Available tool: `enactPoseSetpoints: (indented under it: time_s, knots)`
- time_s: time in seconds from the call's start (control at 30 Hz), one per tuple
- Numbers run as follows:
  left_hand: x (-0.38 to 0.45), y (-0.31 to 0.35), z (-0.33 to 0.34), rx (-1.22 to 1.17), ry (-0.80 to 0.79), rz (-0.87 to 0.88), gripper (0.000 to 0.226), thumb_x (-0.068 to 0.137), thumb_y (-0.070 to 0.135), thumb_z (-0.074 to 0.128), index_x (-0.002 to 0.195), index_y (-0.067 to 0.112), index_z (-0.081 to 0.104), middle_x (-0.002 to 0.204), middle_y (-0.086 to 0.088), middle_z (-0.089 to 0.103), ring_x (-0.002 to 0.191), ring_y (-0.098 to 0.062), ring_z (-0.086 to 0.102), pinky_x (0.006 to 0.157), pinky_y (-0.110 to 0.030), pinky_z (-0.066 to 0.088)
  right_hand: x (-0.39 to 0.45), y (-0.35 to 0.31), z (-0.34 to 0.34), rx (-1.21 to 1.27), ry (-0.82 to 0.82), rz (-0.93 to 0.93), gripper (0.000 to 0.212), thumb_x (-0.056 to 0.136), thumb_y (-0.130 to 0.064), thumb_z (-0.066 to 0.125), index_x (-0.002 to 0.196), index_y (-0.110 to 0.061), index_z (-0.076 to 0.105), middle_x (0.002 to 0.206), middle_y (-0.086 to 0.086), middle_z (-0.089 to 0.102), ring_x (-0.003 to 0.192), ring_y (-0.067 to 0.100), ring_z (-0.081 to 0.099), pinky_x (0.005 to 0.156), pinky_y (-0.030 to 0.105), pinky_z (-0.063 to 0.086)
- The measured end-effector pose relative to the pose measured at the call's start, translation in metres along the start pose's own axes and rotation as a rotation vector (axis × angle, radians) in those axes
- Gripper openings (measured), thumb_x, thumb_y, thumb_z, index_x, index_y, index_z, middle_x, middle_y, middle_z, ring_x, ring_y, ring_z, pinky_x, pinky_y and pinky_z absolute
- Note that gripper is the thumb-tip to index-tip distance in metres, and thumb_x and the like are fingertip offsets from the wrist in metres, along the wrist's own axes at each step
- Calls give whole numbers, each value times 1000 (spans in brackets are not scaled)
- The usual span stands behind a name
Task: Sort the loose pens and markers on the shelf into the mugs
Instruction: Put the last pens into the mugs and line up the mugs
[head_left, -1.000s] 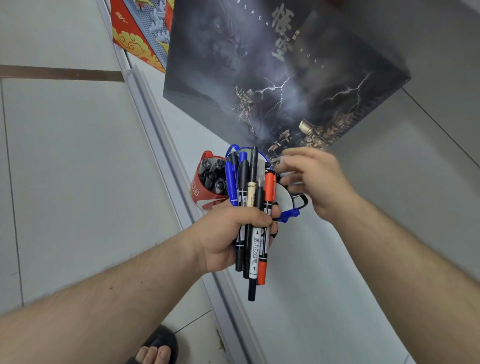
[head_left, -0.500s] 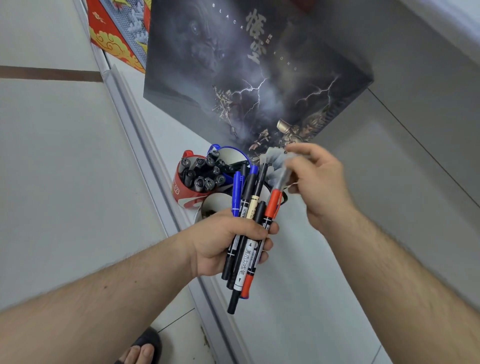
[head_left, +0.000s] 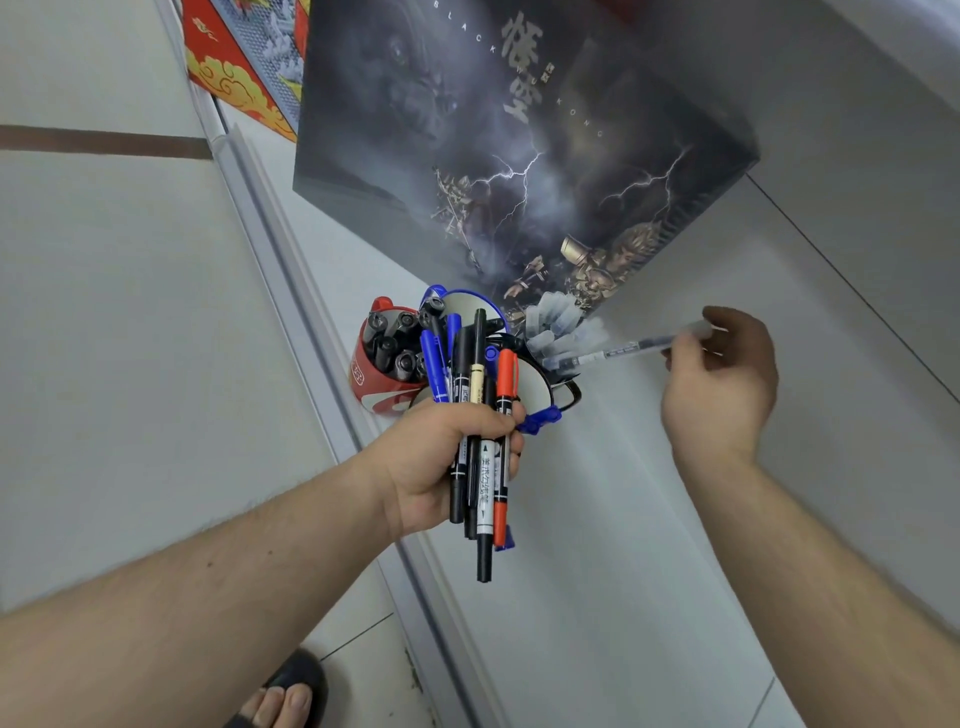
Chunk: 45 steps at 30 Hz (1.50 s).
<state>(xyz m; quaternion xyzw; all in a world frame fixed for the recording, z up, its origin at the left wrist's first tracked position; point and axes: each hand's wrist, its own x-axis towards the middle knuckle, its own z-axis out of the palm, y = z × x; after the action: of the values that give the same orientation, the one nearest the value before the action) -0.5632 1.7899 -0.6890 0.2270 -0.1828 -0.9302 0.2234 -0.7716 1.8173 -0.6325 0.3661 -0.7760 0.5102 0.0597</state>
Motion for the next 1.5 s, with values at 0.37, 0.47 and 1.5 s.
enactPoseSetpoints:
  time_s: [0.37,0.47,1.5]
  knots:
    - [-1,3,0,12,0,-13,17,67,4,59,84,6,64,67,-9,59,51,-16,60,51,-23,53,9,16,55,-208,-172,-128,26,87,-8,57,110,-19,65,88,0,64,74,14,56,76,26,48]
    - [-2,5,-2,12,7,-5,16,69,1,59,84,6,64,67,-9,59,51,-15,60,52,-23,54,5,21,65,-253,-204,-130,26,88,-10,58,111,-20,66,95,1,66,82,17,59,80,30,50]
    - [-41,-25,33,427,-122,-52,18,68,-7,58,80,5,64,73,-8,62,61,-17,60,57,-28,51,-109,-62,-57,240,-654,449,9,94,-24,63,100,-22,70,77,3,63,59,14,52,53,25,45]
